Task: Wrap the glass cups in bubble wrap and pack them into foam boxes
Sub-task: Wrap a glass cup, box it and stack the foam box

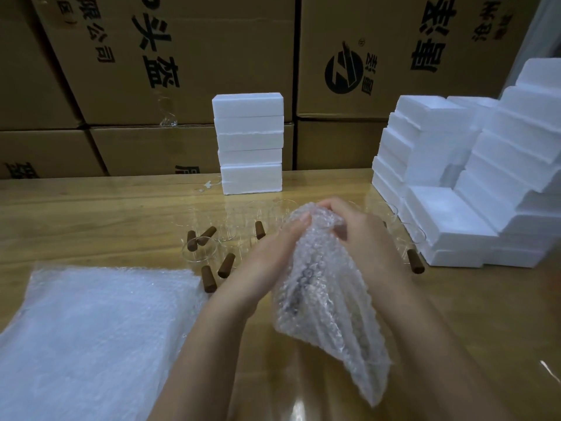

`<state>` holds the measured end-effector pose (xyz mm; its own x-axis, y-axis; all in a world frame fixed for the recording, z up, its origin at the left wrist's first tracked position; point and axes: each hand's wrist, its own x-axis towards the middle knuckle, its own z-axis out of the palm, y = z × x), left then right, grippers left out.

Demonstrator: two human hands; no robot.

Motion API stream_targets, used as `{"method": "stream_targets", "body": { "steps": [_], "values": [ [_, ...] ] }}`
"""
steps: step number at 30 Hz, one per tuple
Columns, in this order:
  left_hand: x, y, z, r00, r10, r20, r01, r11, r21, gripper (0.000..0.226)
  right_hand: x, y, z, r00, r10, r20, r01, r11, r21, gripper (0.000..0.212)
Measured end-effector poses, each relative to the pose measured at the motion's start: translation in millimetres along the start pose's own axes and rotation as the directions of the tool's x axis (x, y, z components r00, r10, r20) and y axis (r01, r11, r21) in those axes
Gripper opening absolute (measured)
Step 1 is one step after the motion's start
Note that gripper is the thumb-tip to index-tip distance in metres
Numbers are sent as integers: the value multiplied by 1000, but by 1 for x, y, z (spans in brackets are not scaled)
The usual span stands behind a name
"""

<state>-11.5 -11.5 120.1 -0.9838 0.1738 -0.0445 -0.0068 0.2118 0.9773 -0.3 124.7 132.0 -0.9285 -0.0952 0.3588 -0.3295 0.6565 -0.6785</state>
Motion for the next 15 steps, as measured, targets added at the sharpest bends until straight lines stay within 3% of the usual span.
{"method": "stream_targets", "body": {
  "steps": [2, 4, 7, 9, 12, 15],
  "values": [
    [-5, -4, -3, 987, 98, -125, -79, 985, 152, 80, -1, 0, -1, 999, 0, -34, 1, 1000, 27, 20],
    [-15, -5, -11, 939, 281, -197, -223, 936, 271, 77, 0, 1, -5, 997, -7, -72, 6, 1000, -22, 18],
    [-22, -7, -27, 945, 310, 104, -324, 931, 169, 62, 1, 4, -13, 997, 37, -67, -41, 997, -72, 18],
    [-20, -9, -31, 934, 280, 220, -319, 933, 168, 69, 1, 3, -14, 997, 54, -54, -60, 991, -122, 17],
    [-19, -10, -22, 931, 341, 133, -364, 895, 257, 71, -2, -5, -9, 998, 29, -57, -45, 953, -300, 23],
    [-19, -7, -14, 919, 393, 26, -389, 896, 215, 39, -7, -12, -1, 995, -63, -77, 25, 908, -417, 31]
  ]
}}
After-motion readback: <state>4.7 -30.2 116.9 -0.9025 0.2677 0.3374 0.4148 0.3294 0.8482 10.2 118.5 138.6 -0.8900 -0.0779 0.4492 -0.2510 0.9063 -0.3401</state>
